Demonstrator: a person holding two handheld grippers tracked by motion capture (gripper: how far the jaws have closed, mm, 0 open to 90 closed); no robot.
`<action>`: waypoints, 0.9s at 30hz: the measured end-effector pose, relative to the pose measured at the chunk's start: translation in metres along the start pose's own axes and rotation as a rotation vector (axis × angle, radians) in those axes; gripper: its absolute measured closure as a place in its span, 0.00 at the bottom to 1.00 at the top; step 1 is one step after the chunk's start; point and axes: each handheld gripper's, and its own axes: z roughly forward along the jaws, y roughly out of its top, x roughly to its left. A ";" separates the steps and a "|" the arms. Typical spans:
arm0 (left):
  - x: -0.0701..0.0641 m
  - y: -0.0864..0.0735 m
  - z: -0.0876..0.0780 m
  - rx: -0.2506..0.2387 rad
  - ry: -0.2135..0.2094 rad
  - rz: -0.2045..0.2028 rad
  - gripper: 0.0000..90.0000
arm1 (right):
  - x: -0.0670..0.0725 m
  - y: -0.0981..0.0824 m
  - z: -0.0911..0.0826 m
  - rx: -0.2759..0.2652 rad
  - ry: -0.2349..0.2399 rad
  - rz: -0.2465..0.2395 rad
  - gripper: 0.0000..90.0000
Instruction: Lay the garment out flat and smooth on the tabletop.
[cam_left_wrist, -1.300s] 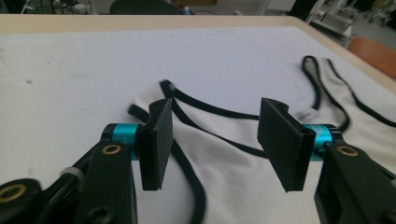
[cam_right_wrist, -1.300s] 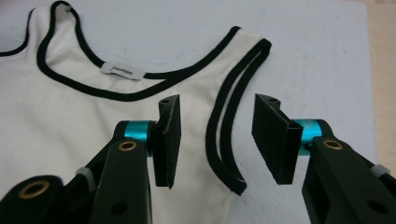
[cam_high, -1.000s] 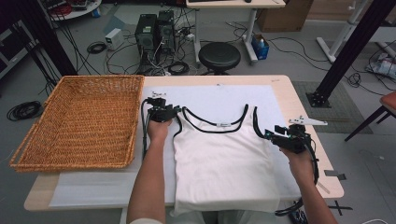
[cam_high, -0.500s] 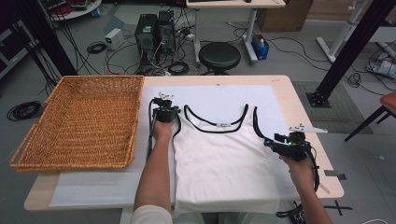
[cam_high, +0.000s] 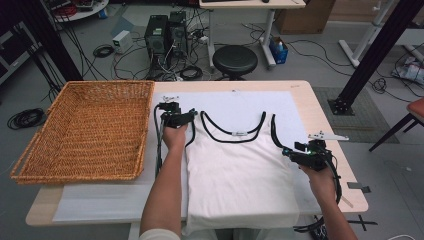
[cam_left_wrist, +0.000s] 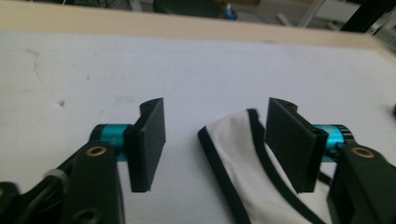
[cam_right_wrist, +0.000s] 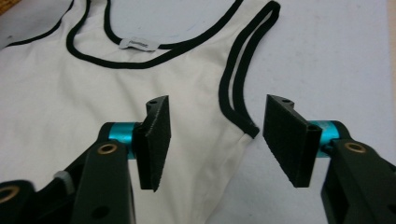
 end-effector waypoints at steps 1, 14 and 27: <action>0.000 0.001 -0.005 -0.019 -0.023 -0.010 0.38 | 0.000 0.003 0.001 -0.003 -0.015 -0.013 0.41; -0.021 0.013 -0.049 -0.082 -0.226 0.050 0.29 | -0.022 0.071 0.016 -0.027 -0.099 -0.181 0.11; -0.022 0.014 -0.053 -0.063 -0.184 0.112 0.29 | -0.033 0.091 0.027 -0.027 -0.037 -0.161 0.11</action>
